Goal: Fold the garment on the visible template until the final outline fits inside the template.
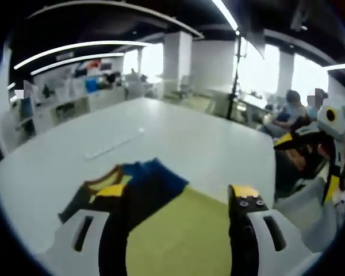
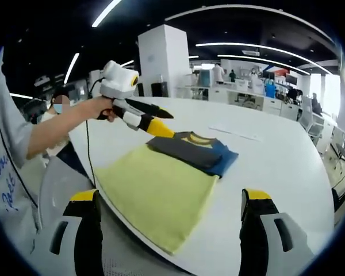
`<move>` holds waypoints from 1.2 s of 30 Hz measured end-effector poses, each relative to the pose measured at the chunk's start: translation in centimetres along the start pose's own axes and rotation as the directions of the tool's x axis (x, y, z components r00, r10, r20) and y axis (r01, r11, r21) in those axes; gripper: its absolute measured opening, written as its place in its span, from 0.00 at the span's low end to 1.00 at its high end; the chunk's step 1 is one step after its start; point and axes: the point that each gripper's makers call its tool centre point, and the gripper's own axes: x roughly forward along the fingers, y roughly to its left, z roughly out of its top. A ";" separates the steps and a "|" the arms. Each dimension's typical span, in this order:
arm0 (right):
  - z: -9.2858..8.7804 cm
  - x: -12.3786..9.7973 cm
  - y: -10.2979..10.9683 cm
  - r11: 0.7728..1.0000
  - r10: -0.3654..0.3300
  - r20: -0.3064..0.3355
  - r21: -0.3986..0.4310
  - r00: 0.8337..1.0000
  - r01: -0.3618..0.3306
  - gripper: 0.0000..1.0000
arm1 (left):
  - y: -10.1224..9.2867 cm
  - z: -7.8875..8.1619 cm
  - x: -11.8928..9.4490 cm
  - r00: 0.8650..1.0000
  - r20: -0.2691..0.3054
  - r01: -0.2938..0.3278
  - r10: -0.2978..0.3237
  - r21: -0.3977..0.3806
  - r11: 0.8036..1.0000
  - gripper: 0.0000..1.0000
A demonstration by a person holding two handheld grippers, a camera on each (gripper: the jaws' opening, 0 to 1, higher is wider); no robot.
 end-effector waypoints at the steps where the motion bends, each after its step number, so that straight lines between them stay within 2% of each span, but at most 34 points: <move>1: 0.1 0.0 0.0 1.000 -0.003 0.002 0.001 1.000 0.003 1.00 | 0.0 0.0 -0.2 1.000 0.001 0.002 -0.002 0.001 1.000 0.66; 10: 0.8 0.1 0.2 1.000 -0.024 0.000 -0.008 1.000 0.024 1.00 | -0.4 0.0 -2.3 1.000 0.000 0.023 -0.023 0.038 0.999 0.72; 16: 1.2 0.4 0.7 0.999 -0.030 -0.006 -0.015 1.000 0.030 1.00 | -0.9 0.0 -3.7 0.998 0.009 0.060 -0.060 0.025 0.998 0.80; 36: 2.3 2.0 2.2 0.998 -0.052 -0.018 -0.021 0.998 0.051 1.00 | -0.7 -0.3 -8.4 0.995 0.058 0.077 -0.077 0.000 0.997 0.88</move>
